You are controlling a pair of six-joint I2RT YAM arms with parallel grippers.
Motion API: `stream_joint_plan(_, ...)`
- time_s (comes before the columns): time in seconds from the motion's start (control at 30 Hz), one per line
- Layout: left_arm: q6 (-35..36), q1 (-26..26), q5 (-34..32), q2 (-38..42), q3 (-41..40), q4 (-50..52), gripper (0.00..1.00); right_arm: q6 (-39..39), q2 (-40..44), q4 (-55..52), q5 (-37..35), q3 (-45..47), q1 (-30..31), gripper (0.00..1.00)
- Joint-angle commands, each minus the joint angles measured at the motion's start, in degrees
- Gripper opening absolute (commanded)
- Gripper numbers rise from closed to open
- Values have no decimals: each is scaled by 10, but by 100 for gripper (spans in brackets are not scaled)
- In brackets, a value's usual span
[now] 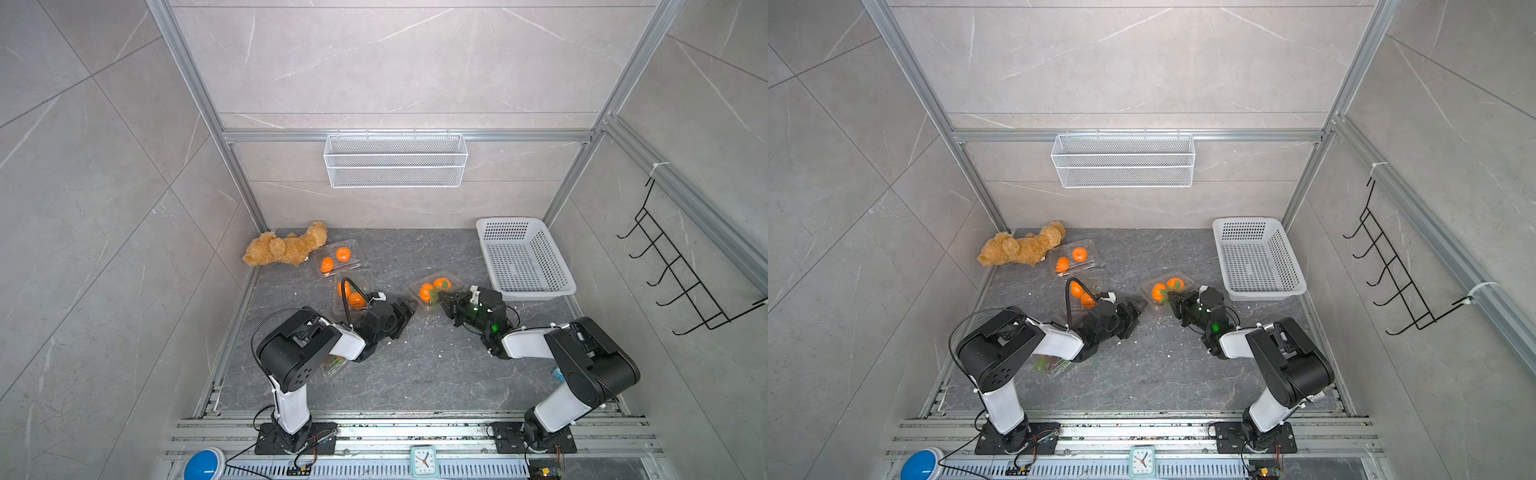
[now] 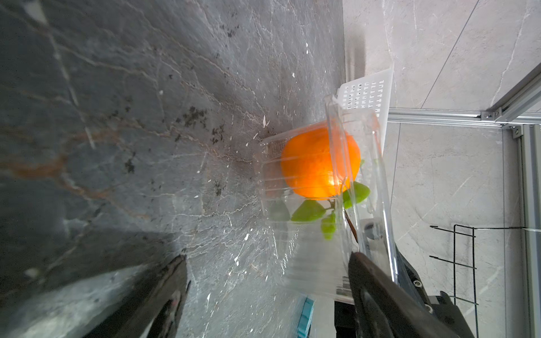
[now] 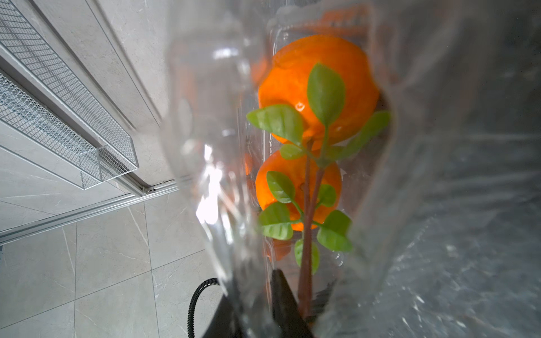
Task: Take oranges out of containers
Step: Open the packing box at the center of the board.
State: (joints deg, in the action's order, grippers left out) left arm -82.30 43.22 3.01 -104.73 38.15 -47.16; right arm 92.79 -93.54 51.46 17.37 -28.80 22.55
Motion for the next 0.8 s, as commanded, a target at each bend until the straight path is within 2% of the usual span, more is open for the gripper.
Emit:
stream_joint_plan(0.0,5,6,-8,-1,22,-33,88,-16,-6,10,26,11,9,19)
stream_joint_plan(0.23,4,6,-17,3,19,-35,88,-17,-9,19,31,21,8,18)
stream_joint_plan(0.77,-16,8,-17,-41,52,-76,87,-22,-20,29,50,25,9,15)
